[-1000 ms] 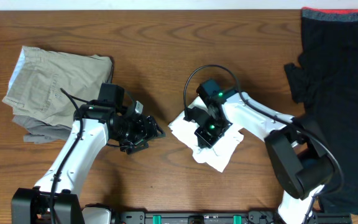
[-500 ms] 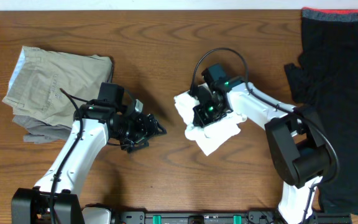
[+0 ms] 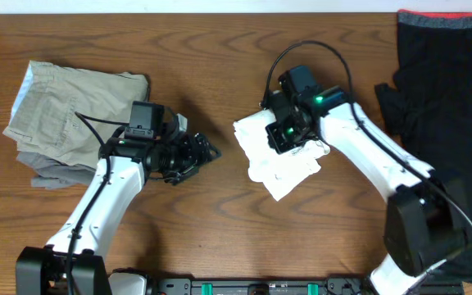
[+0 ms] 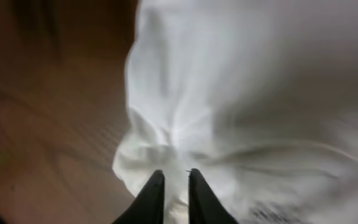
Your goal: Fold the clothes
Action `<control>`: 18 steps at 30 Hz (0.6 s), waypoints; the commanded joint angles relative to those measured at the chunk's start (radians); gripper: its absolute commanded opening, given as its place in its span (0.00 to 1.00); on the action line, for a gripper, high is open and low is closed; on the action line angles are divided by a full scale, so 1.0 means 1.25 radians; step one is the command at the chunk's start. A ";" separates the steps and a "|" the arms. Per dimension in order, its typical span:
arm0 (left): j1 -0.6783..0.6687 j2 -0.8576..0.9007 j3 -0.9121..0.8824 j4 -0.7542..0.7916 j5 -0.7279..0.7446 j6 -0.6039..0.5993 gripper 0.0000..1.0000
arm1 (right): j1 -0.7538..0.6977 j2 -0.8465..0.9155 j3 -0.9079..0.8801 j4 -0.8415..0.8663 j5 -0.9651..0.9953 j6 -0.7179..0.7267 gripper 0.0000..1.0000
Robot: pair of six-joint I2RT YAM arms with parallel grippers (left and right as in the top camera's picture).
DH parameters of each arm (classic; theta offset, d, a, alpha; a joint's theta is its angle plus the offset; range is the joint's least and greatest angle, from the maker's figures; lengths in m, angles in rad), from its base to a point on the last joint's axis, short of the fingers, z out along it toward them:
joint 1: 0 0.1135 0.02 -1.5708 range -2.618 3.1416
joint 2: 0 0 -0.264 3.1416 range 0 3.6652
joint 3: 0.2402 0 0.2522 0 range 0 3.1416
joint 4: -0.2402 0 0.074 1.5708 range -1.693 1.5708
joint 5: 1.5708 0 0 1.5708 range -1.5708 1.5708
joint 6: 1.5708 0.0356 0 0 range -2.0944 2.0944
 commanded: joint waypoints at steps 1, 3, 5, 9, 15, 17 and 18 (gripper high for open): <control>-0.019 0.026 0.002 0.024 -0.018 -0.016 0.80 | -0.011 0.010 0.004 -0.007 0.115 0.043 0.10; -0.037 0.051 0.002 0.042 -0.018 -0.016 0.82 | -0.029 0.029 0.000 -0.007 0.116 0.053 0.09; -0.049 0.081 0.002 0.051 -0.019 -0.028 0.82 | -0.045 0.053 0.000 -0.009 0.117 0.074 0.08; -0.071 0.157 0.002 0.088 -0.017 -0.055 0.82 | -0.068 0.107 0.000 -0.015 0.111 0.091 0.05; -0.100 0.231 0.002 0.171 0.012 -0.093 0.82 | -0.082 0.158 0.000 -0.023 0.082 0.087 0.05; -0.112 0.243 0.002 0.205 0.010 -0.103 0.82 | -0.082 0.166 0.000 -0.021 0.060 0.069 0.05; -0.118 0.248 0.002 0.225 0.009 -0.111 0.82 | -0.082 0.166 0.000 -0.020 0.059 0.069 0.05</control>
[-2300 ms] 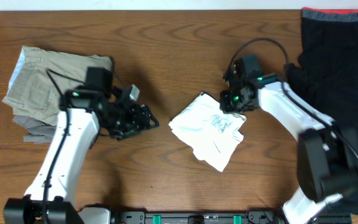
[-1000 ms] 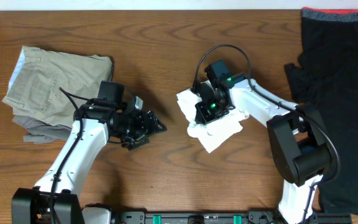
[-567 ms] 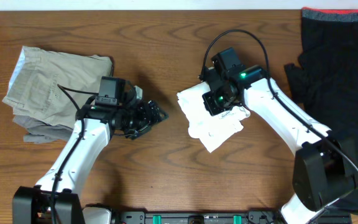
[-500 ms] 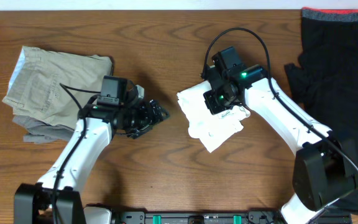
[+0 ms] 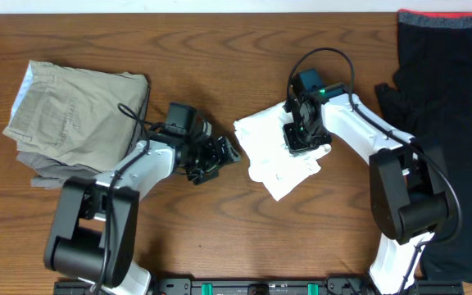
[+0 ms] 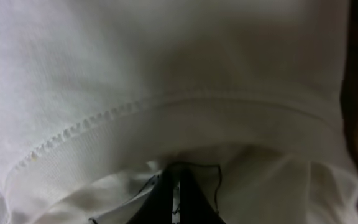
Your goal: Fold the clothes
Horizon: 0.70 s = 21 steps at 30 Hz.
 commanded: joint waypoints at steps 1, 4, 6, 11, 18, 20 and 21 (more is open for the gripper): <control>-0.022 0.019 0.002 0.043 0.003 -0.038 0.82 | -0.003 0.020 -0.002 -0.001 -0.030 -0.004 0.05; -0.037 0.041 0.002 0.066 -0.060 -0.049 0.82 | -0.002 0.021 -0.002 -0.002 -0.033 -0.002 0.05; -0.042 0.070 0.002 0.075 -0.067 -0.066 0.83 | -0.004 0.021 -0.002 -0.002 -0.033 -0.001 0.05; -0.049 0.161 0.002 0.188 0.046 -0.122 0.83 | -0.004 0.021 -0.002 -0.002 -0.033 -0.001 0.05; -0.102 0.256 0.002 0.274 0.115 -0.167 0.82 | -0.005 0.021 -0.002 0.002 -0.033 -0.001 0.05; -0.122 0.264 0.002 0.279 0.107 -0.168 0.82 | -0.004 0.021 -0.002 0.001 -0.033 -0.001 0.05; -0.132 0.266 0.002 0.285 0.099 -0.175 0.82 | -0.004 0.021 -0.002 0.002 -0.033 -0.001 0.05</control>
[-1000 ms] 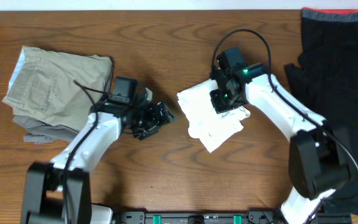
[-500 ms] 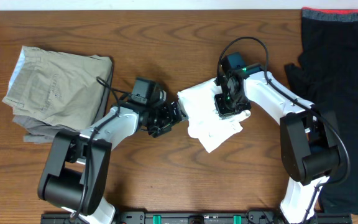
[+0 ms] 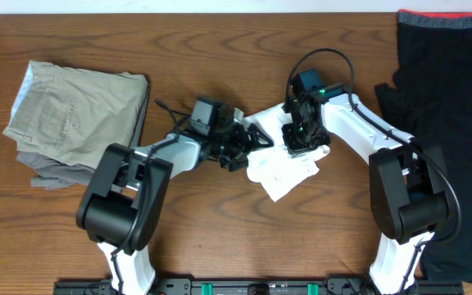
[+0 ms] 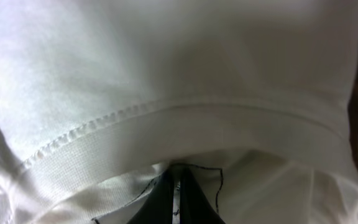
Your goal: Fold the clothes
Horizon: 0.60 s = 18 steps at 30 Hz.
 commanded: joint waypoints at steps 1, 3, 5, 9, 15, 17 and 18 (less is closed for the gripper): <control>-0.046 0.087 -0.052 -0.029 -0.102 -0.029 0.81 | -0.003 0.020 -0.002 0.003 -0.013 -0.001 0.05; -0.056 0.087 -0.052 -0.011 -0.111 -0.029 0.69 | -0.003 0.020 -0.002 0.005 -0.013 -0.001 0.05; -0.058 0.087 -0.052 -0.002 -0.121 -0.028 0.56 | -0.004 0.020 -0.002 0.005 -0.013 -0.001 0.05; -0.058 0.087 -0.052 0.026 -0.121 -0.028 0.38 | -0.003 0.020 -0.002 0.003 -0.013 -0.001 0.05; -0.039 0.081 -0.051 0.085 -0.069 -0.017 0.12 | -0.004 0.020 -0.001 -0.012 -0.013 -0.004 0.04; -0.023 0.077 -0.051 0.111 -0.035 -0.003 0.06 | -0.006 0.014 0.000 -0.024 -0.013 -0.005 0.04; -0.013 0.073 -0.051 0.115 -0.025 0.002 0.06 | -0.009 0.007 0.002 -0.032 -0.013 -0.005 0.03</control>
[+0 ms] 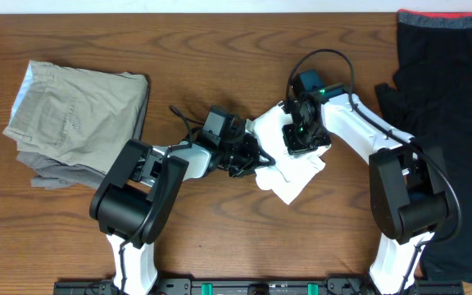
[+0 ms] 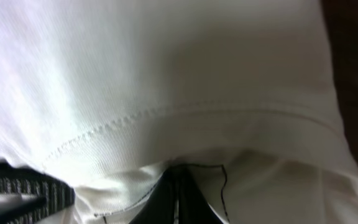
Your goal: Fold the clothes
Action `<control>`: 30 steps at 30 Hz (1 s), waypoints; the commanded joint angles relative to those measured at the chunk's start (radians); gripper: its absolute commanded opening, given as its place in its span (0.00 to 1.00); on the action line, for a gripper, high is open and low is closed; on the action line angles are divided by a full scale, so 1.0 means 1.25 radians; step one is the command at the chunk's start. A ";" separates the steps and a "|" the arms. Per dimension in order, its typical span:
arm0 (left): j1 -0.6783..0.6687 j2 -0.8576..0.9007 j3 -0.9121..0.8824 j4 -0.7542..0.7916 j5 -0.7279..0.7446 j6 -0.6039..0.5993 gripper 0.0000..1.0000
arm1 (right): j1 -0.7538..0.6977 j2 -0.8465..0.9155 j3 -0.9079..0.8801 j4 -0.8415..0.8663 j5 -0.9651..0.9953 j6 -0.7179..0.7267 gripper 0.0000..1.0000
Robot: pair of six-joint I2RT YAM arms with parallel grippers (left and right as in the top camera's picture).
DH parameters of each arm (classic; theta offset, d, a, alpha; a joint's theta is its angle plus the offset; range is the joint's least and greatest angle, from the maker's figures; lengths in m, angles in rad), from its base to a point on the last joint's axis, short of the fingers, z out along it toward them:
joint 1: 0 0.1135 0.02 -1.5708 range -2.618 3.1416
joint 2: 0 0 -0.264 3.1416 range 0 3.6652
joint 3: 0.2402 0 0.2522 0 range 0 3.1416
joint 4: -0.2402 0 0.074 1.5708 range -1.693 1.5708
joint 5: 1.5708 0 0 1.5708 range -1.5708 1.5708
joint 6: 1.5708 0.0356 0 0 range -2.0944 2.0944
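Note:
A crumpled white garment (image 1: 295, 174) lies at the middle of the table. My right gripper (image 1: 297, 141) sits on its upper part. In the right wrist view white cloth (image 2: 166, 74) with a stitched hem fills the frame, and the right gripper (image 2: 178, 186) is shut on a fold of it. My left gripper (image 1: 255, 156) lies low at the garment's left edge, touching the cloth; how its jaws stand does not show. A dark ribbed part, apparently a left finger (image 2: 17, 193), shows beside the cloth.
Folded khaki trousers (image 1: 76, 115) lie at the left on the wooden table (image 1: 220, 49). A black garment (image 1: 449, 106) with a red band is spread at the right edge. The left arm stretches flat across the table between trousers and white garment.
My left gripper has moved a little further right, against the white garment's left edge, and that edge is now bunched in. A dark ribbed part has come into the right wrist view. My right gripper stays shut on the cloth.
First my left gripper was by the trousers, and my right was over the white garment's left part with its fingers slightly apart. Then the right was shut on the cloth's upper part. The left stood nearer at each moment and now touches the garment.

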 commanded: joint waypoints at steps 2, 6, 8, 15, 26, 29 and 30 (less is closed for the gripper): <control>0.045 0.016 -0.016 0.005 -0.014 0.058 0.06 | -0.014 -0.016 0.003 -0.035 -0.014 -0.004 0.03; 0.090 -0.036 -0.016 -0.039 -0.013 0.153 0.06 | -0.024 -0.098 0.019 -0.091 -0.034 -0.004 0.04; 0.121 -0.072 -0.016 -0.056 -0.012 0.173 0.06 | -0.024 -0.148 0.023 -0.102 -0.034 -0.004 0.04; 0.248 -0.251 -0.012 -0.058 0.033 0.189 0.06 | -0.024 -0.303 0.023 -0.081 -0.033 0.003 0.10; 0.516 -0.388 0.114 -0.055 0.204 0.279 0.06 | -0.023 -0.329 0.023 -0.076 -0.049 0.039 0.10; 0.606 -0.387 0.149 -0.055 0.240 0.300 0.06 | -0.023 -0.329 0.023 -0.088 -0.051 0.060 0.09; 0.636 -0.386 0.156 -0.055 0.248 0.300 0.06 | -0.023 -0.329 0.023 -0.094 -0.055 0.060 0.09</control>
